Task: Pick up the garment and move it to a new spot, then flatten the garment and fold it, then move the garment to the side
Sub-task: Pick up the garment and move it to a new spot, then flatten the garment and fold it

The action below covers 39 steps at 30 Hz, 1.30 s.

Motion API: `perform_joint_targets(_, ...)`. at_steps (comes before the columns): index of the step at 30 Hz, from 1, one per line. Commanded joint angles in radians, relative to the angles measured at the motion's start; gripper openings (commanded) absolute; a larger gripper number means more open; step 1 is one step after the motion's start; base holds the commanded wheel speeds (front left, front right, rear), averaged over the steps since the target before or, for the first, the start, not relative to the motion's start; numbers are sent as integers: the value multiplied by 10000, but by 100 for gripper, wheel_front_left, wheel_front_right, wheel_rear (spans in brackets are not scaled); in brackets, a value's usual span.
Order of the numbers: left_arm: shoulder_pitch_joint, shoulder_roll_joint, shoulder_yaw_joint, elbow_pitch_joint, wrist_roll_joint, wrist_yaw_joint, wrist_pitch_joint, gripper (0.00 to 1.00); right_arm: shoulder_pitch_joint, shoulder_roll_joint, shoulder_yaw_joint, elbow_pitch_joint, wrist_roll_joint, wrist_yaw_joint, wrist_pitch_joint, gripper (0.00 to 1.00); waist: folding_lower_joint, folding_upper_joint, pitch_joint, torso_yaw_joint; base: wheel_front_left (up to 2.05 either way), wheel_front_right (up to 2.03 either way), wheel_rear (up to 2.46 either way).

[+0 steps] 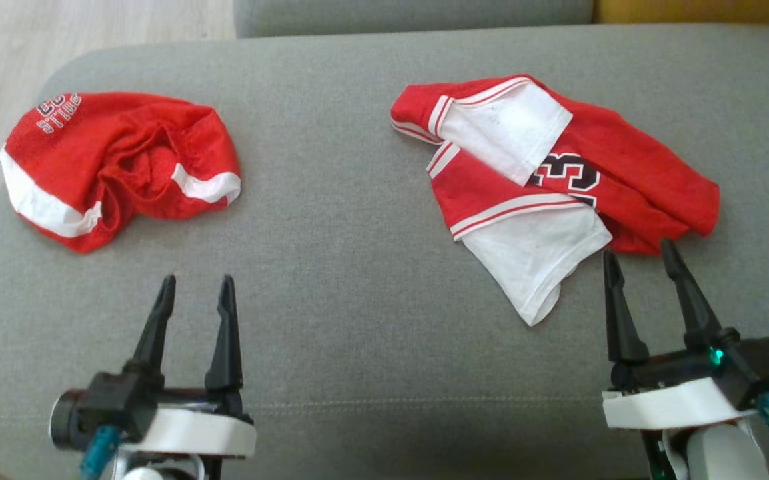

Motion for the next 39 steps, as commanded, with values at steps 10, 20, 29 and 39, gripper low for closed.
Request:
perform_joint_targets(10,477,-39,193,-587,710,277,-52,100,369,24,501,-314,3,65,-40,100,1,-1,-584,-243,0,0,0)
perform_joint_targets(20,452,-40,125,-465,797,391,-53,100,317,24,622,-216,-32,65,-40,100,1,-1,-542,-263,0,0,0)
perform_joint_targets(29,477,-41,134,-462,770,470,-53,100,260,24,584,-270,14,65,-40,100,1,-1,-492,-220,0,0,0)
perform_joint_targets(39,426,-41,99,-514,798,543,-53,100,137,24,569,-354,-1,65,-40,100,1,-1,-215,-153,0,0,0)
